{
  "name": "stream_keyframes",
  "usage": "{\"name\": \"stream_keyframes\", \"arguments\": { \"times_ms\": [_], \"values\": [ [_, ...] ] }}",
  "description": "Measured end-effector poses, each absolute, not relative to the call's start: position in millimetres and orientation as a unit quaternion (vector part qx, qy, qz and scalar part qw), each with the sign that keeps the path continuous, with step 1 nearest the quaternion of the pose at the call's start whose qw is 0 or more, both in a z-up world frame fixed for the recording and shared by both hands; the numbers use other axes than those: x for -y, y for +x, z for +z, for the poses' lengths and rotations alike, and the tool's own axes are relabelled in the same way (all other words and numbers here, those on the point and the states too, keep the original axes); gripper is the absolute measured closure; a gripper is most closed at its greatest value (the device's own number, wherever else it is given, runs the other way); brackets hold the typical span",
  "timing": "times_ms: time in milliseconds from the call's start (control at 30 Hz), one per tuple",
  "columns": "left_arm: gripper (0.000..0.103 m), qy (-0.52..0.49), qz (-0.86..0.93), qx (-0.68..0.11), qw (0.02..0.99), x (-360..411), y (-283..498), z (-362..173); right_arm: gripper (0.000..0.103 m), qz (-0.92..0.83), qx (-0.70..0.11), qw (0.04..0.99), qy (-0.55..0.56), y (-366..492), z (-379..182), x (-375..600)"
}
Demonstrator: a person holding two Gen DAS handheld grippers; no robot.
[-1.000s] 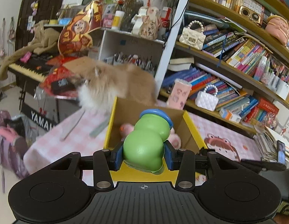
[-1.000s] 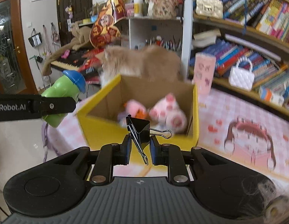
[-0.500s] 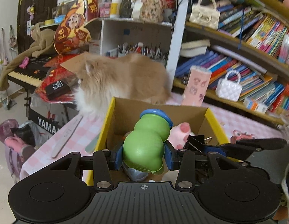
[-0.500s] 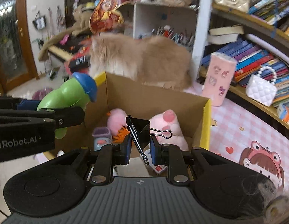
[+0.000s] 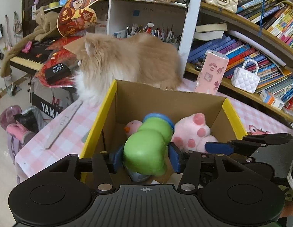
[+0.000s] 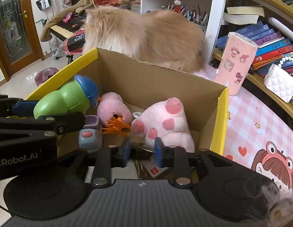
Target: Organize objects
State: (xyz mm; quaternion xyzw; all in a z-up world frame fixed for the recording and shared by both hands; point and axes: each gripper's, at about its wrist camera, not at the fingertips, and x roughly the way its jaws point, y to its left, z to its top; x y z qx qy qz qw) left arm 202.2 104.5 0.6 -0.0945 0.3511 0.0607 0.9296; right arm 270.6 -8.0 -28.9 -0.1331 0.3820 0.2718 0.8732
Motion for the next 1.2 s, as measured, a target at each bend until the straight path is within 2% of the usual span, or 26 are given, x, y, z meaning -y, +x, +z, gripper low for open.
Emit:
{"name": "stream_keyframes", "arguments": {
  "times_ms": [67, 133, 300, 700, 867, 1100, 1167, 1200],
  "values": [
    [0.045, -0.105, 0.053, -0.340, 0.933, -105, 196, 8, 0.064, 0.271, -0.377, 0.876, -0.131, 267, -25, 10],
    [0.022, -0.114, 0.046, -0.321, 0.939, -105, 186, 18, 0.059, 0.272, -0.368, 0.879, -0.136, 260, -18, 12],
    [0.013, -0.112, 0.036, -0.280, 0.953, -104, 160, 41, 0.056, 0.263, -0.329, 0.898, -0.125, 231, 7, 25],
    [0.010, -0.092, 0.001, -0.255, 0.963, -91, 96, 56, 0.056, 0.189, -0.273, 0.941, -0.056, 136, 43, 60],
    [0.006, -0.070, -0.012, -0.255, 0.964, -75, 69, 47, 0.056, 0.133, -0.273, 0.952, -0.040, 94, 38, 77],
    [0.006, -0.040, -0.032, -0.273, 0.961, -50, 38, 33, 0.055, 0.051, -0.301, 0.952, -0.008, 45, 16, 108],
    [0.006, -0.032, -0.031, -0.276, 0.960, -42, 32, 32, 0.054, 0.030, -0.304, 0.952, 0.005, 35, 12, 117],
    [0.006, -0.023, -0.028, -0.275, 0.961, -37, 29, 32, 0.047, 0.019, -0.303, 0.953, 0.007, 28, 10, 120]
  ]
}}
